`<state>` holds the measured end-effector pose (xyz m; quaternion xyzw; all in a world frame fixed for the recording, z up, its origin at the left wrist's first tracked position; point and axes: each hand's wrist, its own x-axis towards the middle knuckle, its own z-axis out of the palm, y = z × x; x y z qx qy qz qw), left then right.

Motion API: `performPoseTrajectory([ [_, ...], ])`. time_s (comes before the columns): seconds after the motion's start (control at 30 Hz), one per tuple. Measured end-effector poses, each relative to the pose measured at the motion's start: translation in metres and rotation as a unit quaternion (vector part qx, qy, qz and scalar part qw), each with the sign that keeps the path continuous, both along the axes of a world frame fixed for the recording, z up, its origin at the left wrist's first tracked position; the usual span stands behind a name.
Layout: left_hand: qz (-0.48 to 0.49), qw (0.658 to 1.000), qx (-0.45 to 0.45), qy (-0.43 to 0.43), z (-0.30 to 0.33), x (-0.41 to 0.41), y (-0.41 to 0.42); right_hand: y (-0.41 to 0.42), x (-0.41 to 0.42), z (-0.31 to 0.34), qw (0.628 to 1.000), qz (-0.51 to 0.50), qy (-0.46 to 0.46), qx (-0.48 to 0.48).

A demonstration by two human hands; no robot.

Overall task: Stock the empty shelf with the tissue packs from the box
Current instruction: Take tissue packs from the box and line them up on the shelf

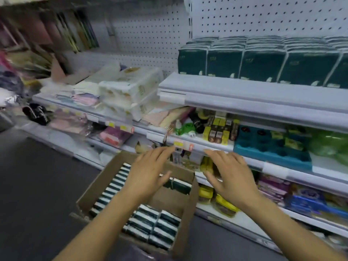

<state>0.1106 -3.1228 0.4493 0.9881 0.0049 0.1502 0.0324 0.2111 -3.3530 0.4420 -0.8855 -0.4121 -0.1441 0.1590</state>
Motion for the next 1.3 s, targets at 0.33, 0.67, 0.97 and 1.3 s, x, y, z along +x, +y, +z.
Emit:
performPoseTrajectory([
  [0.33, 0.092, 0.956, -0.133, 0.244, -0.112, -0.057, 0.100, 0.106, -0.045, -0.104, 0.943, 0.057, 0.194, -0.263],
  [0.67, 0.128, 0.920, -0.085, 0.360, -0.265, -0.023, 0.140, 0.172, -0.017, -0.246, 0.882, 0.057, 0.277, -0.377],
  [0.97, 0.021, 0.899, 0.023, 0.438, -0.358, 0.012, 0.143, 0.194, -0.005, -0.327, 0.829, 0.054, 0.314, -0.460],
  [1.3, -0.039, 0.862, 0.179, 0.473, -0.372, 0.037, 0.137, 0.201, 0.000, -0.353, 0.820, 0.044, 0.349, -0.451],
])
